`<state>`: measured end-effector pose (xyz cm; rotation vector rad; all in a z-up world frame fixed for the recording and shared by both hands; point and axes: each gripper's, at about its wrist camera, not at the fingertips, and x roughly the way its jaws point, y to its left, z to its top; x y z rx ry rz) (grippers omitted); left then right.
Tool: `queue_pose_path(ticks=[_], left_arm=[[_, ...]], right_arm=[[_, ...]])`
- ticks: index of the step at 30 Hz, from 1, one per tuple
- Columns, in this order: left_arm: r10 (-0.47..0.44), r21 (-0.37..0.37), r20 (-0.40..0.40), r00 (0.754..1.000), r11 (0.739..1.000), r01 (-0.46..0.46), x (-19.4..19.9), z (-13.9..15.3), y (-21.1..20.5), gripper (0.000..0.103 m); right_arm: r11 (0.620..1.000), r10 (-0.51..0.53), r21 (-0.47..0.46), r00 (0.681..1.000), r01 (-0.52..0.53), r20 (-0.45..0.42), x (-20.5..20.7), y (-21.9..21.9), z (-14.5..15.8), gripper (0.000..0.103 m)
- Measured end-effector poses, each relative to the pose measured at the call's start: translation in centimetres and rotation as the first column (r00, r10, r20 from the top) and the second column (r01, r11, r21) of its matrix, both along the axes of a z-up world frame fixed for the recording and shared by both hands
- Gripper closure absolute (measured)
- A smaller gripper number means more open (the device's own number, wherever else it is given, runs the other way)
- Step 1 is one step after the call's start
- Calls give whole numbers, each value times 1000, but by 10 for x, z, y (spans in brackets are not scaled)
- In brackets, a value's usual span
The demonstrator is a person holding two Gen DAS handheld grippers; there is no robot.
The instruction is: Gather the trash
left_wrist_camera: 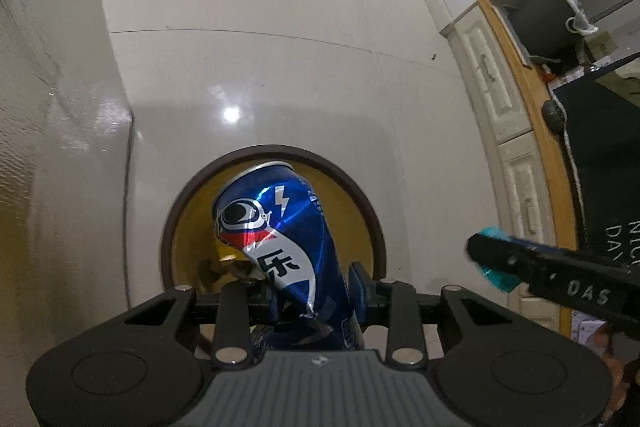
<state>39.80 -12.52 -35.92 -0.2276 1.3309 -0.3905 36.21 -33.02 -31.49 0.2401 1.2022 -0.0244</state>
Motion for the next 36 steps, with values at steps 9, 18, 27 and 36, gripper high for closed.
queue_pose_path(ticks=[9,18,27,36], left_arm=[[50,134,-28,998,990,-46,-5,-13,18,15],[141,240,-38,989,962,-128,-3,-14,49,0],[147,312,-45,988,942,-126,-5,-10,58,0],[109,342,-61,992,936,-81,-12,-8,52,0]], right_arm=[[999,36,26,999,-35,-28,-2,16,-8,55],[988,101,117,995,-102,12,-1,25,-11,52],[981,163,119,985,-155,-62,-8,34,-24,0],[993,108,52,987,-102,-121,-16,16,-34,0]])
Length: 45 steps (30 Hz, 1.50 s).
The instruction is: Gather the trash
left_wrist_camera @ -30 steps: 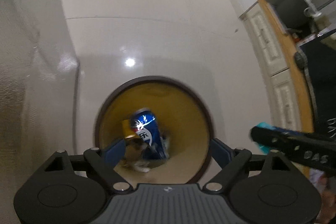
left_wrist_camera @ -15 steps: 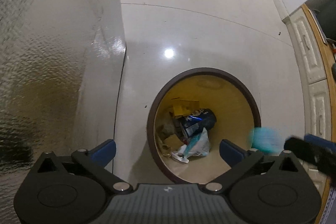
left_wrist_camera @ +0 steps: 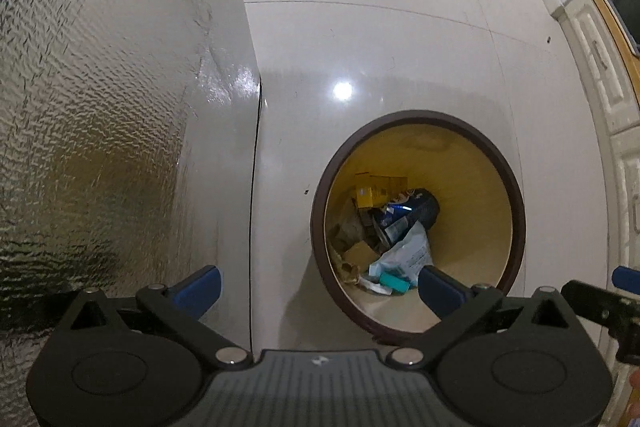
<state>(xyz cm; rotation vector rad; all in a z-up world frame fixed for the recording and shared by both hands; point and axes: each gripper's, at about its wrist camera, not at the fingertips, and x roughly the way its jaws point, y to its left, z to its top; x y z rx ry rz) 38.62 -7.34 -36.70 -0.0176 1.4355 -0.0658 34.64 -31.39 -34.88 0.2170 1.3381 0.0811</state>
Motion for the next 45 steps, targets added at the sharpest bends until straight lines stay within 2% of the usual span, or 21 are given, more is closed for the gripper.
queue_pose_path(ticks=[13,18,34,45], left_arm=[[-25,-10,1,1000,1000,25,-17,17,0,0],[-33,-16,32,999,999,33,-23,37,0,0],[-97,-4,178,979,995,100,-65,144,-20,0],[-79,-23,307,948,996,90,-95,220,-19,0]], right_arm=[[999,-51,-7,999,51,-2,-12,-2,6,0],[999,-53,1,998,53,22,-14,-1,23,0],[997,-51,-50,985,60,168,-59,-17,121,0],[989,-59,-113,961,92,270,-97,-21,192,0]])
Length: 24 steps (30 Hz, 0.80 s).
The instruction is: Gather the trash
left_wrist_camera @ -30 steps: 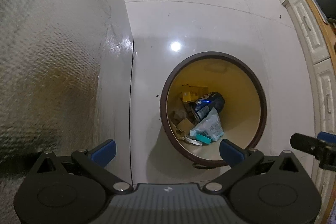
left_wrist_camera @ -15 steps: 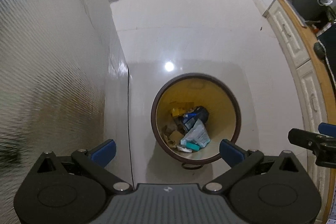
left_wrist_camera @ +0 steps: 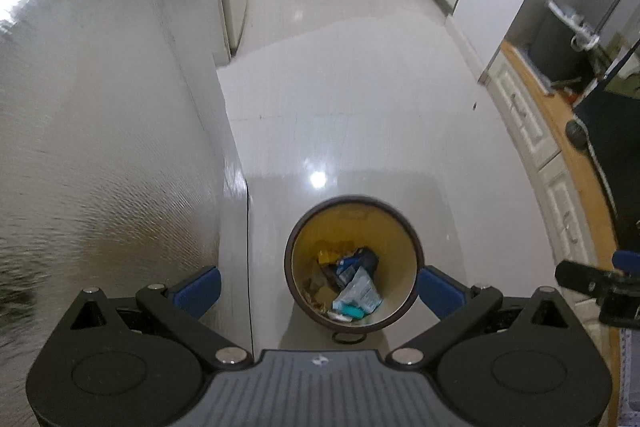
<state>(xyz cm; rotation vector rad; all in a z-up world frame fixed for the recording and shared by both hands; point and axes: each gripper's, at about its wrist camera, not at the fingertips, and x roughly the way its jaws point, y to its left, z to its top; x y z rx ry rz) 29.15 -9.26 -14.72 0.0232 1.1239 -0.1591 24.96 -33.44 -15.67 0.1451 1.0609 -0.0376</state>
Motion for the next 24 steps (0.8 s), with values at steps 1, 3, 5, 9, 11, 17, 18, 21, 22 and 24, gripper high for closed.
queue_pose_path(ticks=[1,3,5,9,11,17,18,21,22,24], left_arm=[[4,-3,13,1000,1000,-4,-4,8,1,0],[9,-7,37,999,1000,-9,-12,21,2,0],[19,-5,61,998,1000,-18,-21,34,4,0],[32,4,129,991,999,-33,-41,62,4,0],[25,5,160,987,1000,-26,-53,75,4,0],[9,19,233,972,1000,-14,-90,102,6,0],[13,20,239,971,1000,-18,-97,105,7,0],[17,15,258,966,1000,-22,-117,113,13,0],[18,9,262,965,1000,-21,-125,115,15,0],[20,-10,265,964,1000,-18,-139,119,20,0]], right_arm=[[1000,4,-8,1000,-4,7,-3,1,5,0],[1000,3,-26,1000,-3,22,-11,3,16,0],[999,2,-42,999,0,39,-21,6,28,0],[998,2,-66,997,3,83,-40,10,47,0],[998,-3,-59,994,9,107,-50,10,57,0],[999,-14,-47,983,23,181,-84,10,81,0],[999,-14,-41,981,23,191,-89,9,84,0],[999,-17,-33,978,24,209,-105,8,90,0],[999,-18,-33,976,26,217,-111,9,94,0],[999,-18,-33,974,26,227,-123,11,100,0]])
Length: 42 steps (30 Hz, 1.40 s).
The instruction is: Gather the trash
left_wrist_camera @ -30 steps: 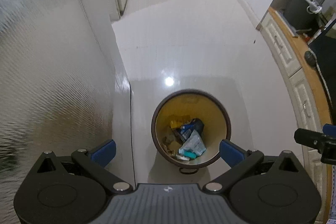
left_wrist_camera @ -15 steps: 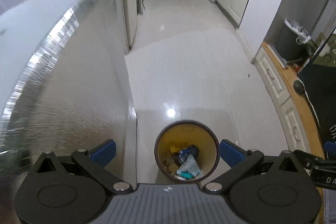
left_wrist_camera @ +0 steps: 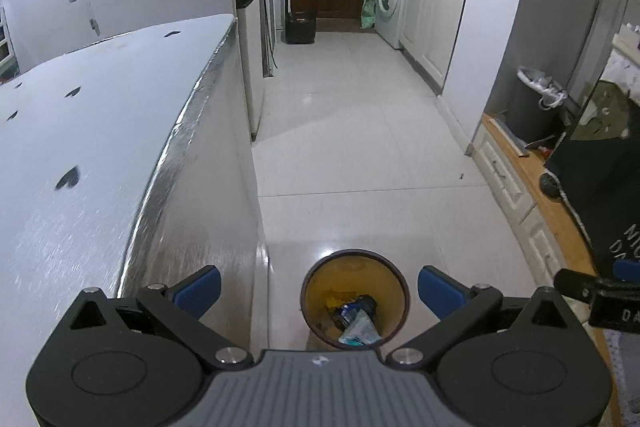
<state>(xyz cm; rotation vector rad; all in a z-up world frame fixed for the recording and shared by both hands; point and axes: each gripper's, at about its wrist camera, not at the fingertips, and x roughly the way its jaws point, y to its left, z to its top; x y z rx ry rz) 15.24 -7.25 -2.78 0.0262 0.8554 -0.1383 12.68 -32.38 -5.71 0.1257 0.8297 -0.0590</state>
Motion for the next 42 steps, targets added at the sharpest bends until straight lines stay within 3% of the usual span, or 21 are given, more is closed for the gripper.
queue_pose_path(ticks=[8,18,34,42], left_arm=[[-12,-26,33,999,1000,12,-51,22,11,0],[-11,36,130,992,999,6,-101,26,22,0],[15,39,142,990,999,-21,-137,2,27,0],[60,18,133,989,998,-63,-143,-3,37,0]], right_arm=[[999,33,8,999,-33,9,-39,11,19,0],[999,44,-36,995,-40,90,-87,16,38,0],[992,30,-123,988,-11,152,-128,22,17,0],[992,31,-122,989,-13,147,-137,25,10,0]])
